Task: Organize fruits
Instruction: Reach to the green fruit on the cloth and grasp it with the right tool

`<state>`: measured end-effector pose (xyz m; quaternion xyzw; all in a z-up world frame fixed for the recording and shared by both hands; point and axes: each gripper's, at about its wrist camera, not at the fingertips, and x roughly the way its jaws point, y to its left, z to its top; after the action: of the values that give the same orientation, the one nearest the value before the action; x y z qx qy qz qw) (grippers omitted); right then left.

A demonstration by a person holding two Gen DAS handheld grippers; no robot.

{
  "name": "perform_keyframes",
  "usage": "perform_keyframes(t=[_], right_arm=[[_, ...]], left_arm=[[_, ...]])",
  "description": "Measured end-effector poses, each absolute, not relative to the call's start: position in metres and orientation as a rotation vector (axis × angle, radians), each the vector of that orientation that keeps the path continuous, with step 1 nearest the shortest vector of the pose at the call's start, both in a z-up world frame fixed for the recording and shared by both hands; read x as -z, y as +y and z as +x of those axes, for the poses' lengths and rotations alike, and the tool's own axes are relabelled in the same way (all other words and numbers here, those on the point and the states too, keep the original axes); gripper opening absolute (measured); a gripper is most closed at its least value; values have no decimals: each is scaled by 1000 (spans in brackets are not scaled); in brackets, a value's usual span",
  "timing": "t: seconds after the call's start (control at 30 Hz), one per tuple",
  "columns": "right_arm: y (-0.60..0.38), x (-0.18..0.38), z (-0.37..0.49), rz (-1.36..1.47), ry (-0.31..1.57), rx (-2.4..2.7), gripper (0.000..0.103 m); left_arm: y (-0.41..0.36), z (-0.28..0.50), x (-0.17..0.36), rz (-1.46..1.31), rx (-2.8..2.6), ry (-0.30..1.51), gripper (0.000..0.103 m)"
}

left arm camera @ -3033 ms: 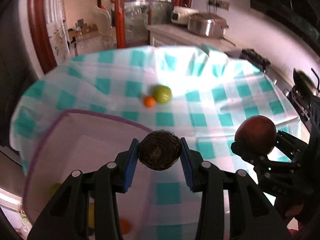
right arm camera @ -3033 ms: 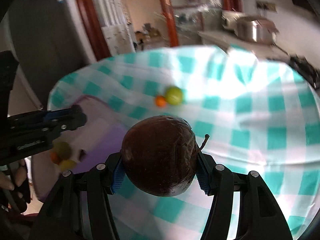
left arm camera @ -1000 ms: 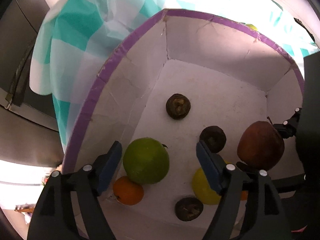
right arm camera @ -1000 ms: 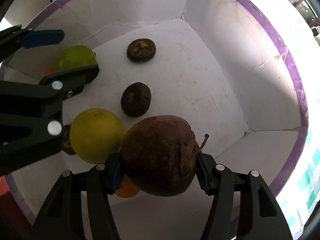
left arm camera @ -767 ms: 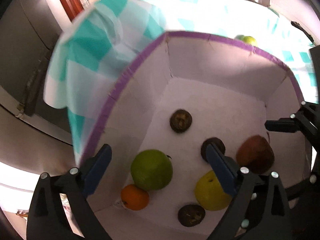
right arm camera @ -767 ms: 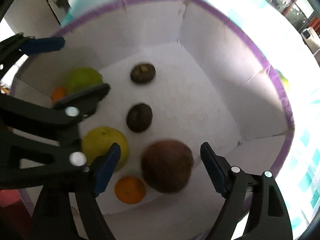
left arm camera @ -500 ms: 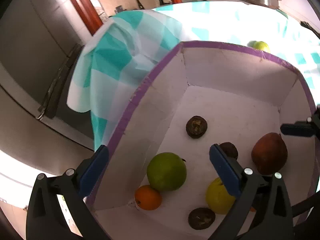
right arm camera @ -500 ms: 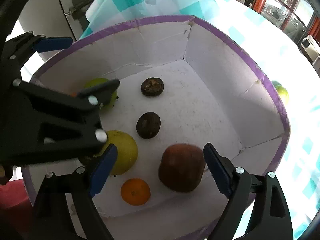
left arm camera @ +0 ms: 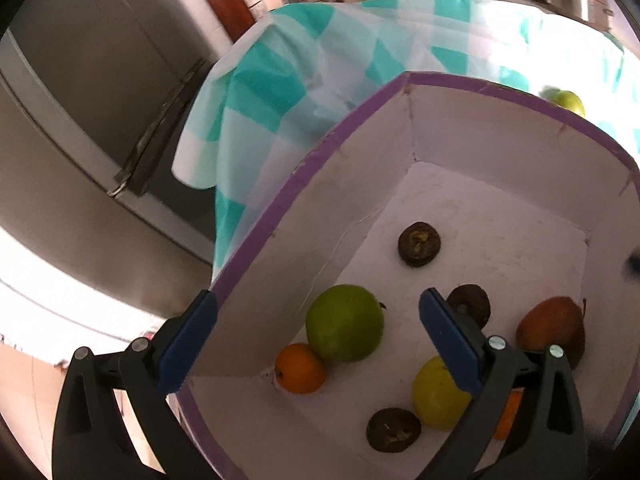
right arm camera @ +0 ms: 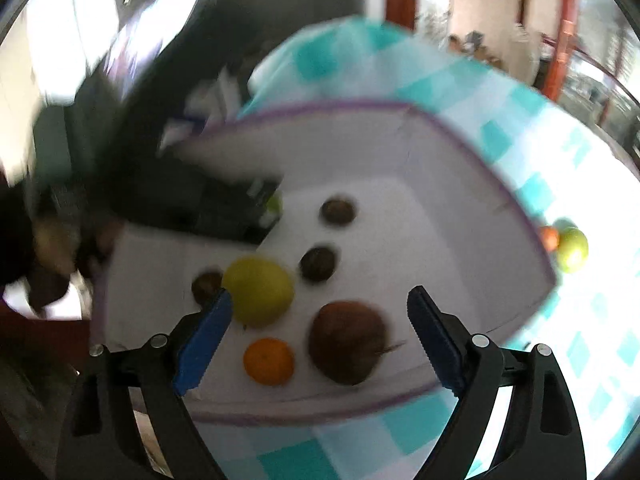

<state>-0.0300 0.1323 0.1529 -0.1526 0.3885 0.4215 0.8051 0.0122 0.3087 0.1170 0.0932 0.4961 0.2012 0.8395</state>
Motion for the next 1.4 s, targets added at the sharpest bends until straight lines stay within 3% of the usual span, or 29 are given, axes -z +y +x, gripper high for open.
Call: perform_keyframes(t=[0.13,0.23,0.43,0.67,1.23,1.3,1.33,1.4], right_arm=[[52,-179,22,-11,799,-760,86],[2,-159,71,119,834,-602,86],[-41,-89,145,-65,952,-454,86],[-20,-38,219,-341,939,-420,86],[26,-23,295,-350,874,-536,88],[23,-26,292,-348,848,-548,78],[22,-28,288,-354,828,-565,66],[23,-30,281,-362,816,-588,64]], left_arm=[[289,11,-121,209,-471,1050,101],[274,15,-123,193,-508,1050,101],[250,22,-128,33,-537,1054,101],[201,35,-130,42,-514,1068,101],[196,48,-122,22,-555,1157,101],[196,51,-123,27,-558,1159,101],[195,53,-124,32,-563,1158,101],[195,56,-128,42,-585,1146,101]])
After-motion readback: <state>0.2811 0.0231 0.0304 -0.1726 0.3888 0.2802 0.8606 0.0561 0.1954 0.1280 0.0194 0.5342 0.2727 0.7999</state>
